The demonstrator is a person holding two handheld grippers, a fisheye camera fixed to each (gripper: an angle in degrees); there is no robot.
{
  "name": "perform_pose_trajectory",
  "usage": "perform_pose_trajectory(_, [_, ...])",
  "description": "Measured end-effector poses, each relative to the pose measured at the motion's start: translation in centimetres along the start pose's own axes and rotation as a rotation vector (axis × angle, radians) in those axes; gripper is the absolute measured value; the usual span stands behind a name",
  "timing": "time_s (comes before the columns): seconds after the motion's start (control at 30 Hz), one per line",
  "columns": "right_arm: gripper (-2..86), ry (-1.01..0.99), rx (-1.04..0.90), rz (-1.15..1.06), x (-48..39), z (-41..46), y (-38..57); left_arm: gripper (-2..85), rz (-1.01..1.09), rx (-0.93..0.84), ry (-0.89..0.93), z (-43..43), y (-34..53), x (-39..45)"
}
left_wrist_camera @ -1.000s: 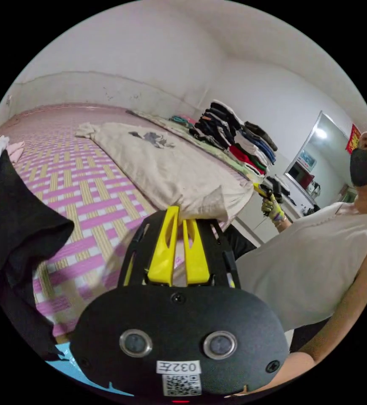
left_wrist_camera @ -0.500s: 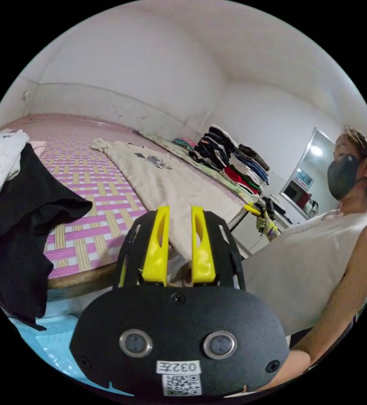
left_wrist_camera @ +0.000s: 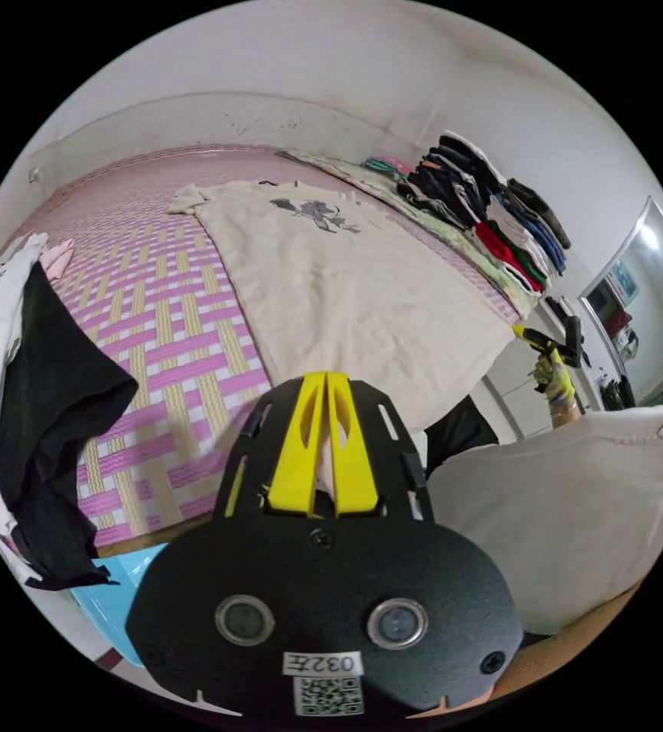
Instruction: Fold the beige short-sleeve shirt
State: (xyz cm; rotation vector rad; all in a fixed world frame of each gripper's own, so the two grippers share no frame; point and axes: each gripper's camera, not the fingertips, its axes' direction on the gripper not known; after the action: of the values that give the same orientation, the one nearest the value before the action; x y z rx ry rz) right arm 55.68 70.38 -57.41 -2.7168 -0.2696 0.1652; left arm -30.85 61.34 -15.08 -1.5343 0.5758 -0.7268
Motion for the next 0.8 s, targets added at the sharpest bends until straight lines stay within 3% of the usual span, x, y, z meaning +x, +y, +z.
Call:
perform_pose_trajectory(0.23, [-0.6,-0.057,-0.05,0.051,-1.1,-0.6,1.7,-0.9,0.015,-0.07,0.065,-2.7,0.7,1.5])
perform_pose_trajectory(0.33, [0.8,-0.1,-0.109,0.054,-1.4,-0.5,0.6,-0.9,0.06,-0.016,0.181,-4.4,-0.6,2.4])
perform_pose_trajectory(0.43, [4.3,-0.047,0.019,-0.002,-2.7,-2.6,-1.6,-0.9,0.033,0.091,0.162,-6.3,-3.4,2.2])
perform_pose_trajectory(0.5, [4.2,-0.04,0.05,-0.083,-4.4,-2.7,-4.9,-0.9,-0.064,0.129,0.048,-6.2,-7.0,0.6])
perform_pose_trajectory(0.67, [-0.1,0.131,-0.038,-0.259,-8.7,3.0,-14.8,-0.9,-0.217,0.179,0.055,-2.8,-16.7,-4.1])
perform_pose_trajectory(0.8, [-0.9,0.249,-0.114,-0.295,-9.2,10.9,-25.0,-0.9,-0.297,0.178,-0.039,1.0,-26.7,-7.5])
